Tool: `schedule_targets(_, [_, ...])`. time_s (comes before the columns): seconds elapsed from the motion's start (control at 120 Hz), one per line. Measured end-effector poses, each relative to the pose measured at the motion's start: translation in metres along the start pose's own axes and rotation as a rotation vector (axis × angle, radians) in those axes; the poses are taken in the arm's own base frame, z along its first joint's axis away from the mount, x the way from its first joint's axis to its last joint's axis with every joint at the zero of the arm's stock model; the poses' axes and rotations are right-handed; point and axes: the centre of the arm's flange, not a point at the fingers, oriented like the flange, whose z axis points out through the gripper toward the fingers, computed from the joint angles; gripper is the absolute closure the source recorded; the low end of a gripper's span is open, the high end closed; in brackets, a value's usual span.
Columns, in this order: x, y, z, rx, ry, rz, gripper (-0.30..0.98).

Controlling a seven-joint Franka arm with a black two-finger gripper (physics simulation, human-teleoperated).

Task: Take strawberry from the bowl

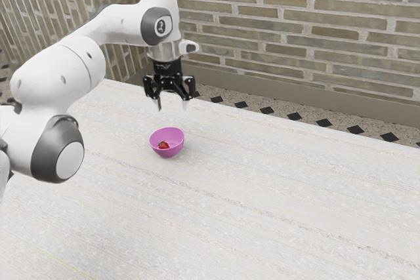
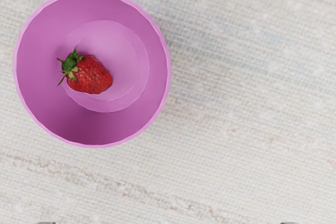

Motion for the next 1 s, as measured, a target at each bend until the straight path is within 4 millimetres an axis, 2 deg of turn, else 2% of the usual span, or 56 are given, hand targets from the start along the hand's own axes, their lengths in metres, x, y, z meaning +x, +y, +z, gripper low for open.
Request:
schedule_targets(0.142, [0.015, -0.027, 0.039, -0.027, -0.041, -0.160, 0.20])
schedule_targets(0.25, [0.021, -0.028, 0.060, -0.052, -0.069, -0.273, 0.22])
schedule_targets(0.4, [0.026, -0.028, 0.073, -0.061, -0.080, -0.386, 0.28])
schedule_targets(0.467, [0.029, -0.036, 0.077, -0.054, -0.079, -0.432, 0.30])
schedule_targets(0.758, [0.055, -0.067, 0.118, -0.041, -0.073, -0.563, 0.36])
schedule_targets(0.867, [0.060, -0.067, 0.133, -0.040, -0.073, -0.584, 0.37])
schedule_targets(1.0, [0.066, -0.066, 0.135, -0.046, -0.047, -0.598, 0.38])
